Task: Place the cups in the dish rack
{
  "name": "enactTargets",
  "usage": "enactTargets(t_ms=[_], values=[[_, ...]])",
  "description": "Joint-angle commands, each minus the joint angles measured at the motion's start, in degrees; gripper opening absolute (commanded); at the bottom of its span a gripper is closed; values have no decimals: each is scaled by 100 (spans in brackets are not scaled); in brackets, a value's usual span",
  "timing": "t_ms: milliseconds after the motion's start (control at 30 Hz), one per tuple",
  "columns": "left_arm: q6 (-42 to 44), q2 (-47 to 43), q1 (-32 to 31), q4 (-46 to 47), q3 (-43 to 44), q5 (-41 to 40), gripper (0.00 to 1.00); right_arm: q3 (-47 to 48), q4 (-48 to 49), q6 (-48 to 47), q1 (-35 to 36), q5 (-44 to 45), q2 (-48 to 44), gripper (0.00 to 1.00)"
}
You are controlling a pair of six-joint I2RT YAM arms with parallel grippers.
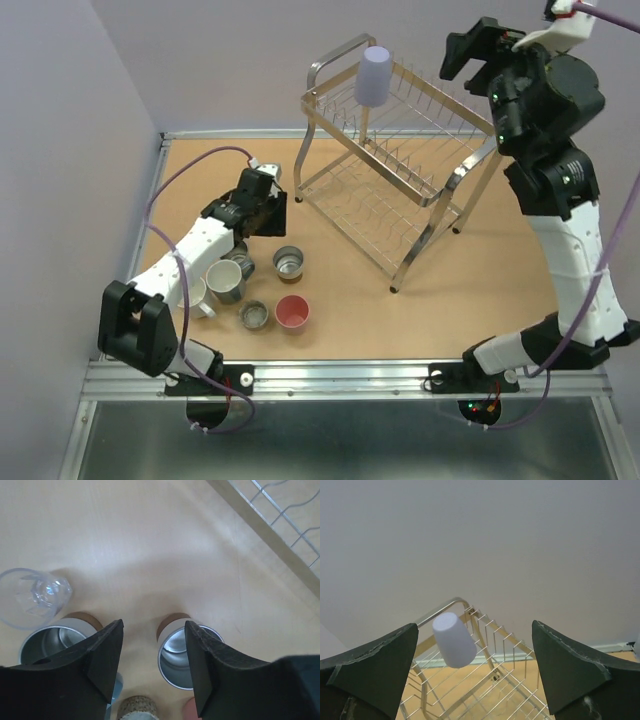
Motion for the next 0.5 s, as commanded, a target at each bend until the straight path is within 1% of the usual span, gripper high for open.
enactTargets(t_ms=[0, 200, 333, 467], values=[[188, 347, -183, -95, -84, 17, 62, -617, 151, 158, -16, 314, -524, 100], [153, 541, -289, -201, -180, 140, 61, -1154, 151, 114, -16, 692, -1113, 100], [135, 506, -359, -210, -356, 228, 61, -1488, 143, 132, -16, 842, -1298, 100], [117, 480, -403, -245, -505, 228, 59, -1708, 143, 211, -24, 877, -1404, 100]])
